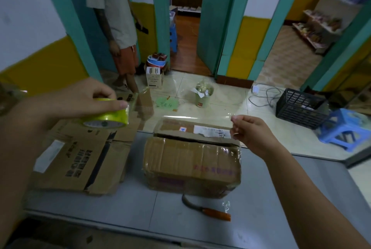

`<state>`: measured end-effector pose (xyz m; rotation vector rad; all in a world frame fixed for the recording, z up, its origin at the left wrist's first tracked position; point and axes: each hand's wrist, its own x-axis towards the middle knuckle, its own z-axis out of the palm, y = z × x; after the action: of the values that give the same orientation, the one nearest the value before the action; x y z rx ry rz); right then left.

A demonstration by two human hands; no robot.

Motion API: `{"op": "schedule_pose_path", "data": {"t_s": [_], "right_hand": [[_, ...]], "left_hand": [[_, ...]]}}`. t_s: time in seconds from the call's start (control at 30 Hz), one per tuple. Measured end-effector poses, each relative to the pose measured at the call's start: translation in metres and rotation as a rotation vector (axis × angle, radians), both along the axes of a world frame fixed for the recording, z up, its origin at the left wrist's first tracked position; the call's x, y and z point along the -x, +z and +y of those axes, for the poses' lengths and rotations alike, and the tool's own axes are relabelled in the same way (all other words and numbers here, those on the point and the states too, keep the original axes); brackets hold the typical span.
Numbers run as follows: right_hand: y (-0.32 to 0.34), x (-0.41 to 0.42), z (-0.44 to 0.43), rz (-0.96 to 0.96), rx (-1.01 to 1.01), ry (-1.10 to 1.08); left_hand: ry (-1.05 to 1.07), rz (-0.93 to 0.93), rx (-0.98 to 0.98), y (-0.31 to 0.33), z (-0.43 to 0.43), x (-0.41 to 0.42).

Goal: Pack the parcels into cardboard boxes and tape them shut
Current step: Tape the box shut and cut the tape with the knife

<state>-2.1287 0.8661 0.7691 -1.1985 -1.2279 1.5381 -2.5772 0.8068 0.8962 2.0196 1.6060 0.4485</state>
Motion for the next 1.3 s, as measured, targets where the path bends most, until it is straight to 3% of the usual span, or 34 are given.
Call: {"op": "schedule_pose_path", "data": {"t_s": [0.2, 0.4, 0.83, 1.3], "right_hand": [[-0.012, -0.022, -0.024, 0.002, 0.033, -0.116], [-0.028, -0.037, -0.038, -0.093, 0.114, -0.195], [-0.049, -0.037, -0.036, -0.198, 0.172, -0.316], [-0.047, -0.033, -0.039, -0.208, 0.180, -0.364]], "left_hand": [[0.007, -0.044, 0.120, -0.049, 0.029, -0.007], [-0.020, 0.063, 0.209, -0.084, 0.058, -0.009], [-0.066, 0.077, 0.371, -0.110, 0.092, -0.020], [-0.036, 0.030, 0.413, -0.109, 0.095, -0.024]]}}
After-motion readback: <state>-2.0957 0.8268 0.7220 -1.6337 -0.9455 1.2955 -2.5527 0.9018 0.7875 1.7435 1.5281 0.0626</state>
